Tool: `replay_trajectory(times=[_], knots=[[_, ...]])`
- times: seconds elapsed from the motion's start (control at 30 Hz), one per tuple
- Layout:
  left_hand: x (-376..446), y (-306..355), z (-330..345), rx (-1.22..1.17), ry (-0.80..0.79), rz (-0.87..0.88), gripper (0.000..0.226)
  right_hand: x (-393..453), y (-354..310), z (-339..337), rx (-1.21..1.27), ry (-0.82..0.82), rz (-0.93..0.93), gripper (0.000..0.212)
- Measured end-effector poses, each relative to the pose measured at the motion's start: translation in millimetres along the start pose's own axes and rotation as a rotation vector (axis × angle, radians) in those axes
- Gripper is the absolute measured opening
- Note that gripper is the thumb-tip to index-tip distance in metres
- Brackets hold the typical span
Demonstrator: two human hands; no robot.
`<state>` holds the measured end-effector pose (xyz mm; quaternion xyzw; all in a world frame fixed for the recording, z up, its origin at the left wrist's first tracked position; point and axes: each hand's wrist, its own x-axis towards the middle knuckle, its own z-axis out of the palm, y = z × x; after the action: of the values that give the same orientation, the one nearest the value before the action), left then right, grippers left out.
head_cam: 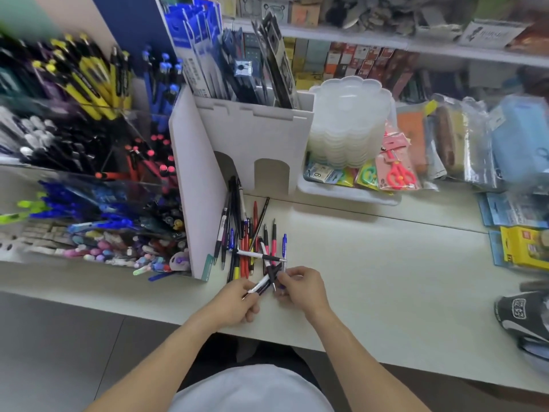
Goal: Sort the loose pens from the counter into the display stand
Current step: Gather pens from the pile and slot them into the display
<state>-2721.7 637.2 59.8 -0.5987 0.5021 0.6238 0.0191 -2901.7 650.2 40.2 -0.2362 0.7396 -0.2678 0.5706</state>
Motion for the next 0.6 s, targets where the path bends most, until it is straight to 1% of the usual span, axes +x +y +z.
replay_trajectory(times=[0.1, 0.17, 0.23, 0.3, 0.33, 0.4, 0.43, 0.53, 0.6], knots=[[-8.7, -0.4, -11.5, -0.076, -0.048, -0.027, 0.019, -2.3, -2.6, 4.8, 0.202, -0.08, 0.095, 0.019], [-16.2, -0.6, -20.3, -0.08, -0.039, -0.061, 0.021, -3.3, -4.9, 3.5, 0.226, -0.06, 0.11, 0.018], [-23.2, -4.5, -29.9, -0.085, -0.008, -0.09, 0.019, -2.4, -6.4, -3.7, 0.123, 0.02, 0.07, 0.017], [-30.1, -11.4, -39.3, -0.048, 0.03, -0.069, 0.019, 1.3, -7.7, -13.8, -0.079, 0.121, -0.012, 0.015], [-33.7, -14.1, -42.8, -0.048, 0.055, -0.042, 0.019, 2.8, -10.0, -18.5, -0.14, 0.152, -0.047, 0.013], [-39.3, -14.7, -47.8, -0.094, 0.128, 0.028, 0.017, 6.6, -16.4, -23.2, -0.194, 0.166, -0.091, 0.01], [-41.2, -13.2, -49.7, -0.076, 0.168, 0.066, 0.017, 9.7, -19.8, -22.8, -0.218, 0.16, -0.098, 0.01], [-45.0, 0.7, -45.6, 0.153, 0.196, 0.172, 0.017, 16.2, -26.6, -23.2, -0.254, 0.145, -0.088, 0.008], [-48.5, 10.6, -38.3, 0.206, 0.203, 0.211, 0.018, 20.4, -27.1, -23.9, -0.264, 0.136, -0.085, 0.008]])
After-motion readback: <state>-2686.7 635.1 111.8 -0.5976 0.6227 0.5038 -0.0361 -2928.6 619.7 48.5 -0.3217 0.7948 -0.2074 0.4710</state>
